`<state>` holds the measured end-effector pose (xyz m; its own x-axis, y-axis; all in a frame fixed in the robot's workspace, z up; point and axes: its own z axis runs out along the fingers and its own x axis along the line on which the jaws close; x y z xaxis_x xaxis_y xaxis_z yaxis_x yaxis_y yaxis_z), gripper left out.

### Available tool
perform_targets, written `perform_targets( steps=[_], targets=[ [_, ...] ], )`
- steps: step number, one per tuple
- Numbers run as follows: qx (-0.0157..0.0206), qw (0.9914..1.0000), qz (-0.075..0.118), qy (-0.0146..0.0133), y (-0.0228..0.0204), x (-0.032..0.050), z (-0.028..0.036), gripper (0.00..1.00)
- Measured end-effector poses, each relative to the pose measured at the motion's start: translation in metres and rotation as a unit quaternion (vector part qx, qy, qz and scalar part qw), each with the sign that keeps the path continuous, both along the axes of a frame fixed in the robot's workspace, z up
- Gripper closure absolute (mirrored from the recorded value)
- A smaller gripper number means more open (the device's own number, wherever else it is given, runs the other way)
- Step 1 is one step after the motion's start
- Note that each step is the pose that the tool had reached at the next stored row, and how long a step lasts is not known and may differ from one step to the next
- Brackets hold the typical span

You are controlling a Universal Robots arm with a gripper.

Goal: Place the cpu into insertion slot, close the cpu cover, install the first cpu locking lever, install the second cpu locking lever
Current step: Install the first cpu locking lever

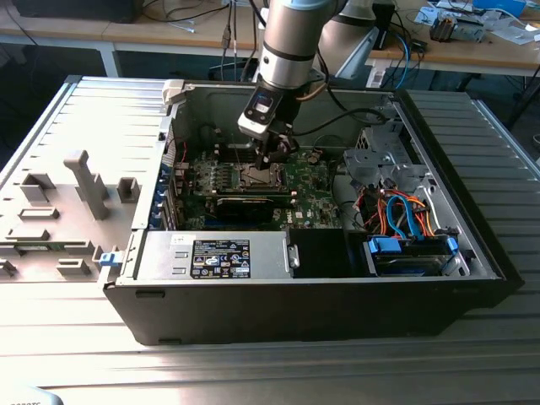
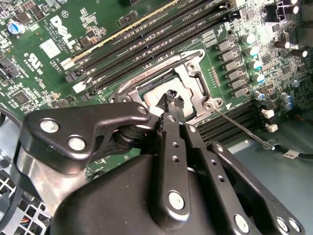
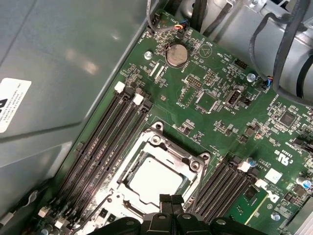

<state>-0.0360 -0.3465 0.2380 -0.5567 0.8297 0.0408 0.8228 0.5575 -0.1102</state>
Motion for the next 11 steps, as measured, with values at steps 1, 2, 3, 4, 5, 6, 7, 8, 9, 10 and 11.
perform_targets(
  steps=[1,2,3,4,5,6,7,8,9,10,11],
  targets=[
    [0.0,0.99999,0.004,0.0,0.0,0.0,0.0,0.89],
    [0.0,0.99998,0.006,0.0,0.0,0.0,0.0,0.89],
    [0.0,0.99997,0.008,0.0,0.0,0.0,0.0,0.89],
    [0.0,0.99996,0.009,0.0,0.0,0.0,0.0,0.89],
    [0.0,0.99994,0.011,0.0,0.0,0.0,0.0,0.89],
    [0.0001,0.99991,0.013,0.0,0.0,0.0,0.0,0.89],
    [0.0,0.99989,0.015,0.0,0.0,0.0,0.0,0.89],
    [0.0001,0.99985,0.017,0.0,0.0,0.0,0.0,0.89],
    [0.0001,0.99981,0.02,0.0,0.0,0.0,0.0,0.89],
    [0.0001,0.99977,0.022,0.0,0.0,0.0,0.0,0.89],
    [0.0001,0.99971,0.024,0.0,0.0,0.0,0.0,0.89]
  ],
)
